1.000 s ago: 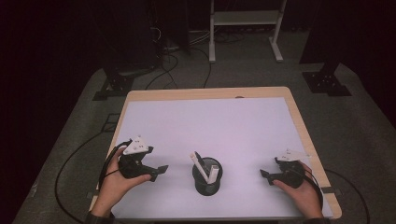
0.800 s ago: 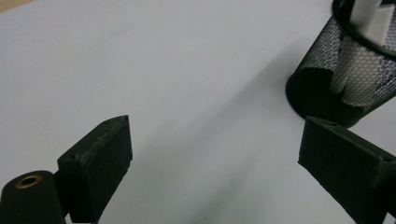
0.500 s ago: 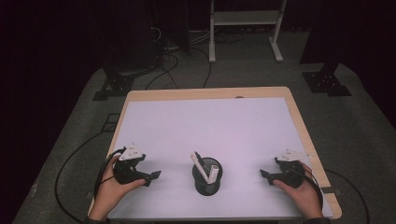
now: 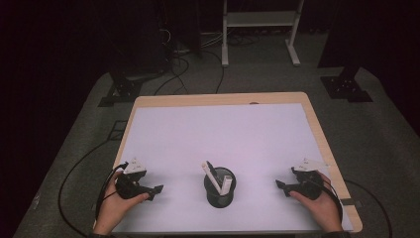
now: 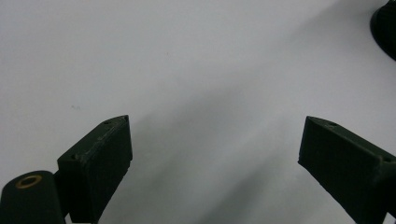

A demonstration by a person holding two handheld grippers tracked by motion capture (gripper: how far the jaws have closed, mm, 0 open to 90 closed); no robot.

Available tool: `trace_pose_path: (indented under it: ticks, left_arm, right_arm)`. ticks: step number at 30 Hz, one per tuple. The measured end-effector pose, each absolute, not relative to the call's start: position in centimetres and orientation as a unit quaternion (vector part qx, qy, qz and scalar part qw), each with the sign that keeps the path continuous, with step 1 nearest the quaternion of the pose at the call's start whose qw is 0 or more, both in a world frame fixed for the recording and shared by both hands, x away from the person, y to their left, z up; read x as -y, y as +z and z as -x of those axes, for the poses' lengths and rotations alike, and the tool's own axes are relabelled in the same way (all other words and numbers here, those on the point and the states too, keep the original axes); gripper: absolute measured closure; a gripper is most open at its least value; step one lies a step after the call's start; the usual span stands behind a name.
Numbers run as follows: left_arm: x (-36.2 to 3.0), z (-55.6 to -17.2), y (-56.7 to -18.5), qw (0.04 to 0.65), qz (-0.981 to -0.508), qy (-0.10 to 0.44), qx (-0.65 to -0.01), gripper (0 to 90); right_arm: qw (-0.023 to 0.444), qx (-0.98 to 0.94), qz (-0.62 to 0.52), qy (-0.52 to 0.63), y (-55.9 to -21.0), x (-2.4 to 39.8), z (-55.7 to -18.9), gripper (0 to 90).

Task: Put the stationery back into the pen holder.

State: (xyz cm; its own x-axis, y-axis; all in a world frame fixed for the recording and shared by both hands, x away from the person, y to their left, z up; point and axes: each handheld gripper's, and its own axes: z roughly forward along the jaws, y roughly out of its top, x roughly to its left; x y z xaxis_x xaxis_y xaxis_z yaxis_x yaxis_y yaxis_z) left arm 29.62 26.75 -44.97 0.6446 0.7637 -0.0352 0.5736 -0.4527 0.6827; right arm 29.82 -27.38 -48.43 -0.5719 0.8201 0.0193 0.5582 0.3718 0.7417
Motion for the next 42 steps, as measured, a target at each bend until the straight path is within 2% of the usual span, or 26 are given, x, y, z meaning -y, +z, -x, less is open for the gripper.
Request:
trace_pose_path:
  ticks: [22, 42]
  left_arm:
    - [-27.6, -29.1, -46.9, 0.308, -0.842, 0.161, -0.412, 9.0]
    - [-28.3, -28.4, -47.7, 0.345, -0.829, 0.181, -0.401, 7.3]
  right_arm:
    - [0.180, -0.808, -0.426, 0.364, -48.4, 27.4, -29.8, 18.1]
    - [0.180, -0.808, -0.426, 0.364, -48.4, 27.4, -29.8, 18.1]
